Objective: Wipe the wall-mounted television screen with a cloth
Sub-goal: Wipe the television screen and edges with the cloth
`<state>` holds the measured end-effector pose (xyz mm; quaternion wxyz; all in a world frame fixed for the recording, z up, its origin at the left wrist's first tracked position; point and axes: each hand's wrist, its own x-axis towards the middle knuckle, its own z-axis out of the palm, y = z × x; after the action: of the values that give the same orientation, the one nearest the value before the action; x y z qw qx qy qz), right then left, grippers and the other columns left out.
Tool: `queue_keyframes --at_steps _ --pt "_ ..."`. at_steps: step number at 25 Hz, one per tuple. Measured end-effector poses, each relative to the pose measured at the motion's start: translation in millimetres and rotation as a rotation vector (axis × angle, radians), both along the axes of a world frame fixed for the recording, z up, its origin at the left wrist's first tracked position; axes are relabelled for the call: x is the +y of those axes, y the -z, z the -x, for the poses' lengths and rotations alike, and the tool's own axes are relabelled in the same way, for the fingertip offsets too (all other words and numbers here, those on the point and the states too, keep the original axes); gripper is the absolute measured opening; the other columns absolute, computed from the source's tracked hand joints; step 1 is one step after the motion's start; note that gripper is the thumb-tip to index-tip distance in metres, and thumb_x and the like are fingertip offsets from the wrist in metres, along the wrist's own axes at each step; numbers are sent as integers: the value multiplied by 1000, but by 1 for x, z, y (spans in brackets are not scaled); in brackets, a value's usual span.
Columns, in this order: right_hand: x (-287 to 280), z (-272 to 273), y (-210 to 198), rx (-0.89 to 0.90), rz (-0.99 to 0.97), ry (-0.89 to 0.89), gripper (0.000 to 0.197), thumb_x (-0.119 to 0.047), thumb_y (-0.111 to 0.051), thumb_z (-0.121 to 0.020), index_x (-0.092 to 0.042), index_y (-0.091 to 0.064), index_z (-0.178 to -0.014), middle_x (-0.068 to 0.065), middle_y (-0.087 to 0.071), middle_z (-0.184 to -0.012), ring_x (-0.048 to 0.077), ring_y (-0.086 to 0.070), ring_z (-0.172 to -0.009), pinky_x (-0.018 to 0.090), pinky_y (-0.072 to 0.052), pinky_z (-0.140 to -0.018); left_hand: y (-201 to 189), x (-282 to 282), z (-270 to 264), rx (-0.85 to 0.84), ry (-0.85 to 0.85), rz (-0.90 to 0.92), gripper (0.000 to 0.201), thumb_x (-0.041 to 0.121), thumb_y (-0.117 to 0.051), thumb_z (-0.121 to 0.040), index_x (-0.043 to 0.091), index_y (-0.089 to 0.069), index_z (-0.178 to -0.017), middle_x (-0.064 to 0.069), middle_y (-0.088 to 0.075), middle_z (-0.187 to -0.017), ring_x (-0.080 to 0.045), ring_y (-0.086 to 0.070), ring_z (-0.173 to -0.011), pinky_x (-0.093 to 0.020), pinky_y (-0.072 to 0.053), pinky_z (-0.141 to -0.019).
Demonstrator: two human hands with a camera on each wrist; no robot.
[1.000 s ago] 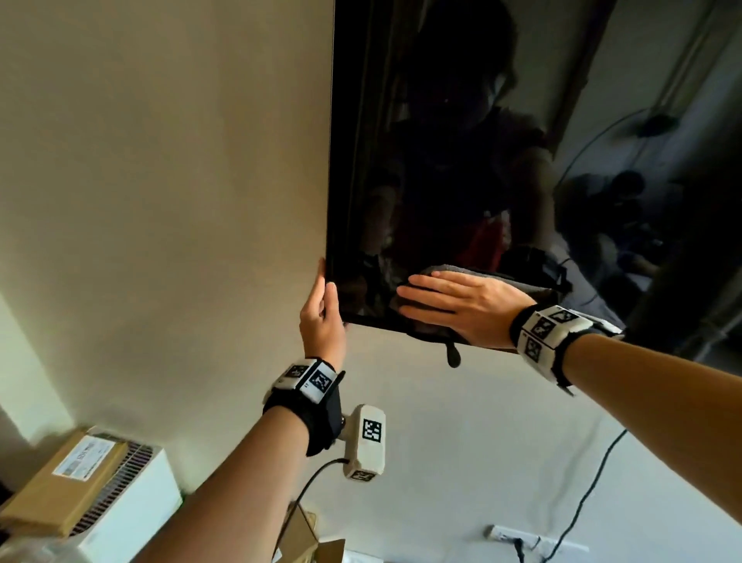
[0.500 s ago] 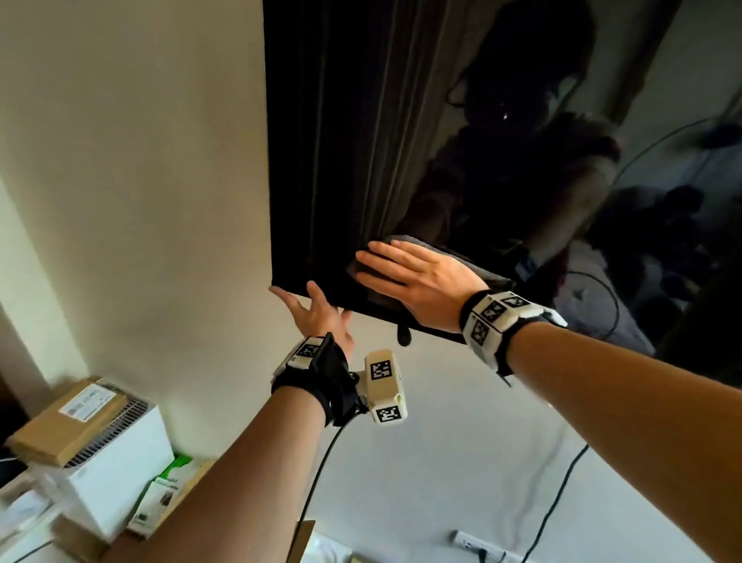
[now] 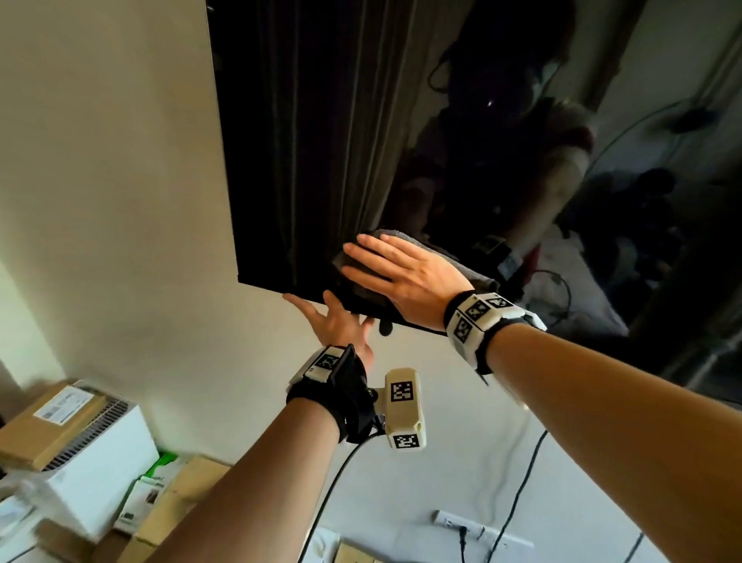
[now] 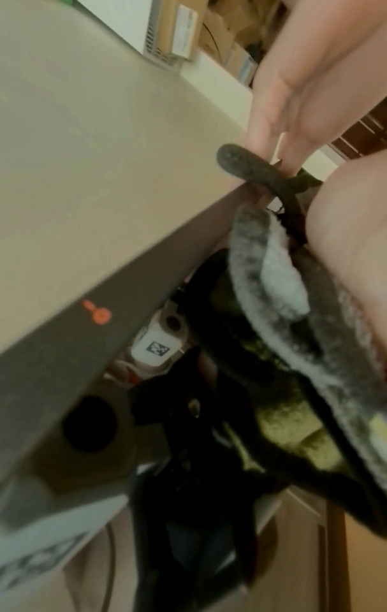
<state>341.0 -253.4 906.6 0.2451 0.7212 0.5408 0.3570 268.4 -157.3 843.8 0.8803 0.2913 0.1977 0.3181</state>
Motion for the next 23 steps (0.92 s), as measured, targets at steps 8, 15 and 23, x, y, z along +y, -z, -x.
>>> queue_keyframes --at_steps 8,15,23 --pt "-55 -4 1 -28 19 -2 61 -25 -51 -93 -16 -31 -150 9 -23 -158 26 -15 -147 39 -4 -121 -1 -49 -4 77 49 70 52 40 -27 -109 57 -5 -153 3 -36 -161 -33 -50 -136 -41 -51 -84" --pt "-136 -4 1 -55 28 5 61 -23 -52 -93 -15 -31 -150 10 -23 -158 27 -16 -147 41 -7 -120 -2 -104 -18 93 30 82 47 38 -18 -109 56 -12 -153 1 -43 -156 -31 -53 -133 -44 -48 -91" --pt "-233 -6 4 -73 -6 44 68 -18 -59 -87 -17 -32 -150 9 -24 -158 26 -16 -146 41 -12 -120 1 -145 -24 113 32 85 48 43 -20 -108 55 -10 -154 3 -38 -159 -33 -52 -134 -42 -48 -92"
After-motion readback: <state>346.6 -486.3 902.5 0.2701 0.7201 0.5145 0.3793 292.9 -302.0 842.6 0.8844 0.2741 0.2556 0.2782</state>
